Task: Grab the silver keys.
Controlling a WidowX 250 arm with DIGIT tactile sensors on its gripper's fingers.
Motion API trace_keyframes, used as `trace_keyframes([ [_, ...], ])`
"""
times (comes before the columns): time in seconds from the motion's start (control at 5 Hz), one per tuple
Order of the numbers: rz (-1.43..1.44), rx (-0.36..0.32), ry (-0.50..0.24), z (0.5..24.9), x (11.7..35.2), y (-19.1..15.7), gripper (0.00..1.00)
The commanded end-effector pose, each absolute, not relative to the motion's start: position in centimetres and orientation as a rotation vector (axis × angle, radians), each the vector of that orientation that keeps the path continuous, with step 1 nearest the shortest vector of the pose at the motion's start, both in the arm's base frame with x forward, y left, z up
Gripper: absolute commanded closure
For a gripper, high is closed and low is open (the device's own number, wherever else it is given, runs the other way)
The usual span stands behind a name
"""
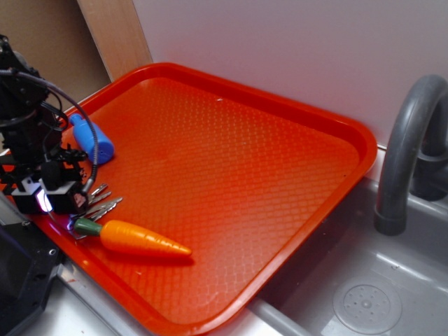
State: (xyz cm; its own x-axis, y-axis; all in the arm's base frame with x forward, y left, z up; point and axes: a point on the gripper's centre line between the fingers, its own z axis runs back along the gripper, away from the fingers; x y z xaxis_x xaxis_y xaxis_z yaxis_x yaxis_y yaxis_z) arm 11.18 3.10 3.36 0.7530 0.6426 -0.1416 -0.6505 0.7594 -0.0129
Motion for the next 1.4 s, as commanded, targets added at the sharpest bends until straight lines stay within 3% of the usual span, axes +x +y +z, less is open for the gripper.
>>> trace_keyframes([
  [0.0, 0.689, -0.063, 0.12, 3.1, 10.8, 3.2, 1.0],
  [0.2, 0.679, -0.07, 0.109, 3.7, 11.1, 2.9, 1.0],
  [0.4, 0.665, -0.078, 0.071, 5.8, 11.6, 1.9, 1.0],
  [0.8, 0.488, -0.231, -0.126, 16.2, 15.9, -1.6, 1.0],
  [1.0, 0.225, -0.194, -0.234, 21.2, 17.3, -5.1, 1.0],
  [1.2, 0.16, -0.188, -0.261, 26.2, 19.1, -7.2, 1.0],
])
